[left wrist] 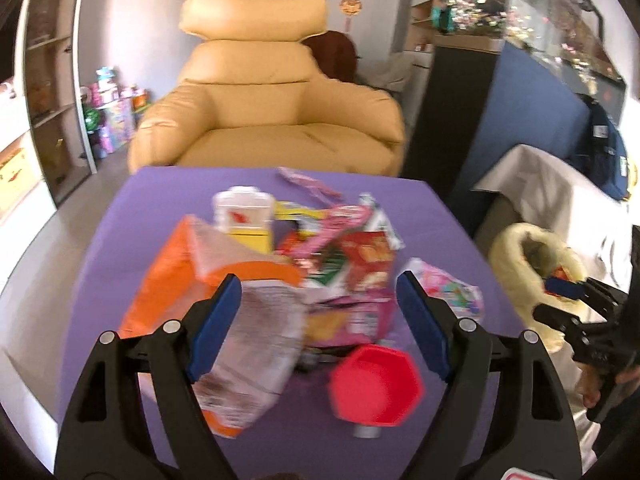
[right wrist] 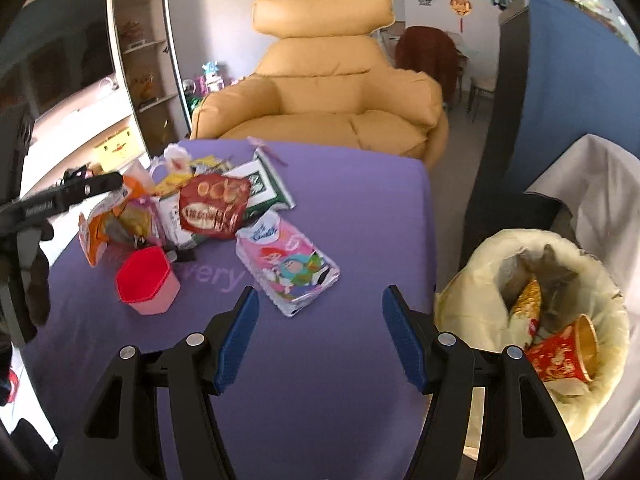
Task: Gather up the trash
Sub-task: 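Move both grippers back over the table toward the remaining trash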
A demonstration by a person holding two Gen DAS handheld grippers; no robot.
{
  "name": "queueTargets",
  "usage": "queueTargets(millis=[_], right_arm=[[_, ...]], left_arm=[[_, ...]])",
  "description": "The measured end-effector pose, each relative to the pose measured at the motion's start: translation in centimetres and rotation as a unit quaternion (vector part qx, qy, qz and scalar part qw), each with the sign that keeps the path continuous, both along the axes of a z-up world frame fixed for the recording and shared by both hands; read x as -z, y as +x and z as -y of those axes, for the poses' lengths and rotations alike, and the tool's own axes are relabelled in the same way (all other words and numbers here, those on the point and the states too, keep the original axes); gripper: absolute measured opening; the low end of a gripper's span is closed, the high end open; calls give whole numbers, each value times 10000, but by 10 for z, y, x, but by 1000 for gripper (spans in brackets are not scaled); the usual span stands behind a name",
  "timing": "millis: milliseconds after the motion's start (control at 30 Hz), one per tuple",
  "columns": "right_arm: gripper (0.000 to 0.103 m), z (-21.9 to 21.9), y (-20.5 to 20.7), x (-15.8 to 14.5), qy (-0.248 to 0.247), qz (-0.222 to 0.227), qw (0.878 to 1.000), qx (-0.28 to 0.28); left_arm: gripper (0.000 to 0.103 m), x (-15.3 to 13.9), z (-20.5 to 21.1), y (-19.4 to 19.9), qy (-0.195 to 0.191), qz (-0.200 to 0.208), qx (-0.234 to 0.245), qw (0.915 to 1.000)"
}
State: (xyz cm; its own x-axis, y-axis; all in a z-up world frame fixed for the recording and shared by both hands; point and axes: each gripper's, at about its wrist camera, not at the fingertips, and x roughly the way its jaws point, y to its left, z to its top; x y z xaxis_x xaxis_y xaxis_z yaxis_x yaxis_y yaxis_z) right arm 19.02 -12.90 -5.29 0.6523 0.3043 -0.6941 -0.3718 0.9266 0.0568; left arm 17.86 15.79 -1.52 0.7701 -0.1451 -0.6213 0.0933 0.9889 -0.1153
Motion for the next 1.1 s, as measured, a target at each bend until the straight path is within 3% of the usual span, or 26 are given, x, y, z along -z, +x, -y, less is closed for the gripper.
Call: queueTargets(millis=[233,333,667,767,1000,1100], right_arm=[[61,-2,0,16,-200,-127,9997,31],[61,2,-3,18,-189,-135,9997,63],[61,5,7,21,44,-206,9997,-85],[61,-2,10,23,69,-240,9995,-192],[61,-12,6,21,4,-155,9989,-447],[61,-10,9,20,8,-163,9984,-546]], left_arm=[[76,20,-20,19,93,-457,-197,9987],[75,28,-24,22,-129,-658,-213,9975],[74,3,-40,-8,-308,-571,-69,9979],[74,10,-42,-7,-108,-669,-92,9977],[74,34,-49,27,-167,-906,-287,9953],[69,37,-51,30,-209,-1000,-210,9945]])
